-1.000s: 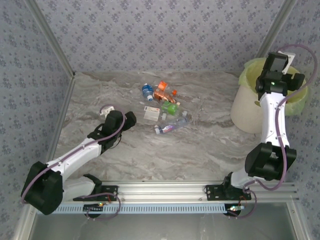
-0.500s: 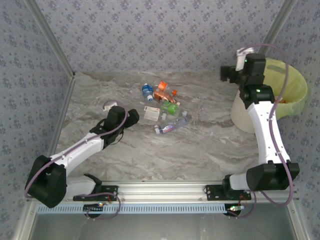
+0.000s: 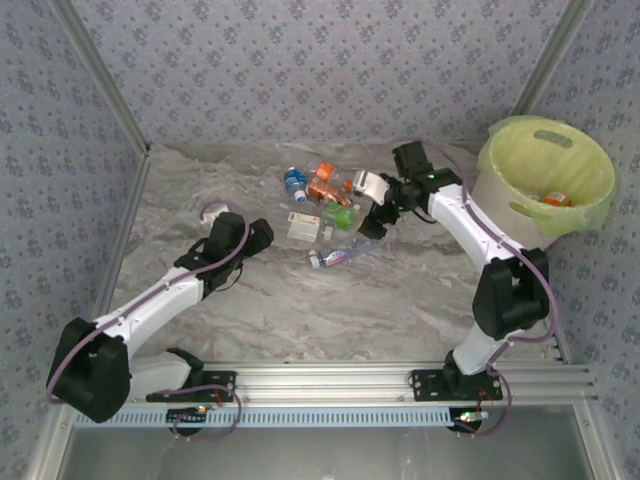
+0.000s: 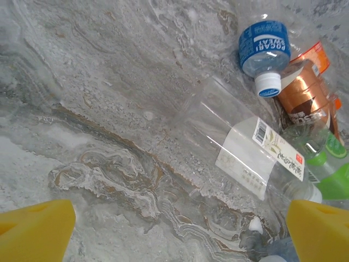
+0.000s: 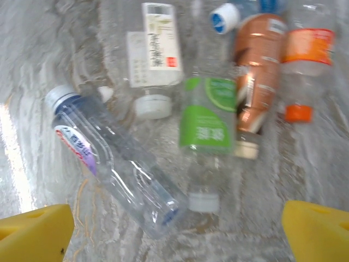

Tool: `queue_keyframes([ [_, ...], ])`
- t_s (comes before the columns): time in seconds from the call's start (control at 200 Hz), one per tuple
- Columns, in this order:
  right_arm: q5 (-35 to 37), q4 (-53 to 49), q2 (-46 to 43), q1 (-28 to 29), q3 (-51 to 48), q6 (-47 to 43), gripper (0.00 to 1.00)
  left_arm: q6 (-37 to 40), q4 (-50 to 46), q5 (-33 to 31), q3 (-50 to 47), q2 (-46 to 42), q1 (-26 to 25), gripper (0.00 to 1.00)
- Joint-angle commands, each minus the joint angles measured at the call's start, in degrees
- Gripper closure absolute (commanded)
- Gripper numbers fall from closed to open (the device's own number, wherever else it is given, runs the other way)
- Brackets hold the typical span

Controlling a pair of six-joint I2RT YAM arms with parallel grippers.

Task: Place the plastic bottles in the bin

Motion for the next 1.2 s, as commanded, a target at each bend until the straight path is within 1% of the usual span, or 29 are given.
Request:
queue_keyframes([
  [0.0, -1.33, -2.53, 2.38, 1.67, 0.93, -7.41, 0.0, -0.8, -1.91, -1.75, -1.22, -2.22, 1.18, 0.01],
  [0.105, 1.89, -2.44, 4.97, 3.43, 0.14, -11.93, 0.0, -1.35, -2.36, -2.34, -1.93, -3.7, 1.83, 0.01],
  [0.24, 9.33, -1.99, 9.28, 6.42, 0.99, -19.11, 0.01, -1.53, -2.92, -3.06, -2.75, -5.57, 2.36, 0.01],
  [0.37, 7.08, -1.2, 11.3, 6.89, 2.23, -20.95, 0.02, -1.92, -4.26, -3.95, -3.47, -7.43, 2.63, 0.0],
  [0.495, 9.6, -4.5, 14.45, 9.01, 4.22, -24.72, 0.04, -2.64, -4.47, -4.57, -4.93, -9.5, 2.72, 0.0],
  [0.605, 9.69, -4.72, 16.68, 10.51, 4.99, -25.61, 0.06, -2.82, -4.87, -4.63, -5.51, -10.87, 2.89, 0.0],
  [0.65, 9.75, -5.1, 17.41, 10.98, 5.25, -25.97, 0.07, -1.93, -4.66, -3.49, -5.56, -11.27, 3.12, 0.01],
  [0.75, 11.48, -5.56, 18.58, 11.87, 5.59, -26.39, 0.08, 4.75, -3.1, 4.83, -4.25, -10.88, 3.85, 0.01],
  [0.83, 13.02, -5.17, 19.28, 12.4, 5.09, -26.79, 0.09, 8.97, -4.58, 8.78, -2.63, -10.05, 3.92, 0.01],
  [0.909, 14.47, -3.48, 19.91, 12.57, 4.21, -26.26, 0.16, 11.74, -4.75, 11.99, -2.2, -9.85, 3.88, 0.01],
  [1.034, 14.69, -2.2, 20.49, 12.96, 2.84, -25.65, 0.26, 12.44, -4.87, 12.79, -2.23, -9.77, 3.93, 0.0],
  [1.194, 14.89, -0.1, 21.16, 13.32, 1.35, -25.54, 0.27, 11.63, -4.78, 11.51, -2.56, -9.59, 3.95, 0.0],
])
